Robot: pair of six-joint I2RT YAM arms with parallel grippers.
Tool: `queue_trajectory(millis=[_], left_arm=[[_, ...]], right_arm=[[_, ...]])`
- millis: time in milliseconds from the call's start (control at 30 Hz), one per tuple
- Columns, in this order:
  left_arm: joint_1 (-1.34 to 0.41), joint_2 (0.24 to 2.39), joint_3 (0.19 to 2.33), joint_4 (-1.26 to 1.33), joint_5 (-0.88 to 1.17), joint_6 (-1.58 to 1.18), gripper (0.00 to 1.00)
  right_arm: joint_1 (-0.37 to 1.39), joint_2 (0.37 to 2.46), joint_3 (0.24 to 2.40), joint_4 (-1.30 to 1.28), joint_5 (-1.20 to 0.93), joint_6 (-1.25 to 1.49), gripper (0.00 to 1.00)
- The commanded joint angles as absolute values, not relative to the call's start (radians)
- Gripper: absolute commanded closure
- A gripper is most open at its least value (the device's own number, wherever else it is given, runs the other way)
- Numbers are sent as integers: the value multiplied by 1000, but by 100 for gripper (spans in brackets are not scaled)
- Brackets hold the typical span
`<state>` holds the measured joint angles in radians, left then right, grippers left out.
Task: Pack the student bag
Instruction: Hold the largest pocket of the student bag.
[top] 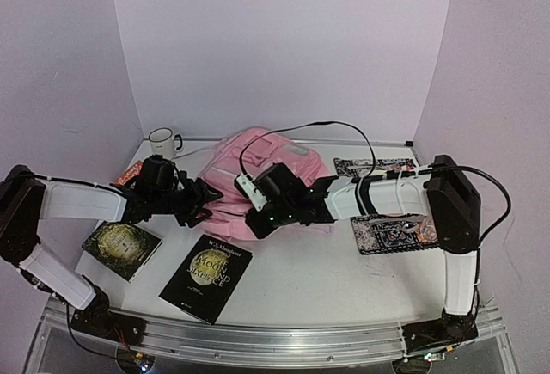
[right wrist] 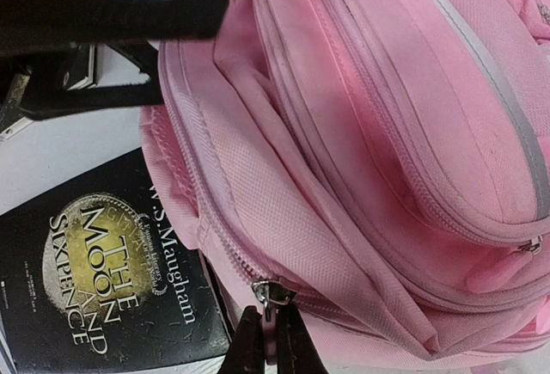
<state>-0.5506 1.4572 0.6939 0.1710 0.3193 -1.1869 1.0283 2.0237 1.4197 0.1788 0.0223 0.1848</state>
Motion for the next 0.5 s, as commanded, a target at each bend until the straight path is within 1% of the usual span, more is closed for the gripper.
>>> queue_trajectory(millis=[0,100,167,333,367,400,467], left_arm=[[-610,1539,747,264,309,-1234,36],[-657,1582,772,283,300,-1233,45],[-675,1600,778,288,290,-1229,54],[-678,1566,756,291,241,-1202,90],[-678,1552,750,290,227,-1197,96],[-677,1538,742,290,214,-1191,100],[-674,1512,731,289,196,-1179,100]], right_arm=[[1041,2020,1480,233,8,193,100],[1039,2022,1481,232,9,190,100],[1040,2018,1474,232,22,187,100],[1038,1997,1450,220,70,154,100],[1035,1990,1440,214,83,144,100],[1025,1983,1424,207,91,136,100],[997,1962,1393,193,99,125,100]])
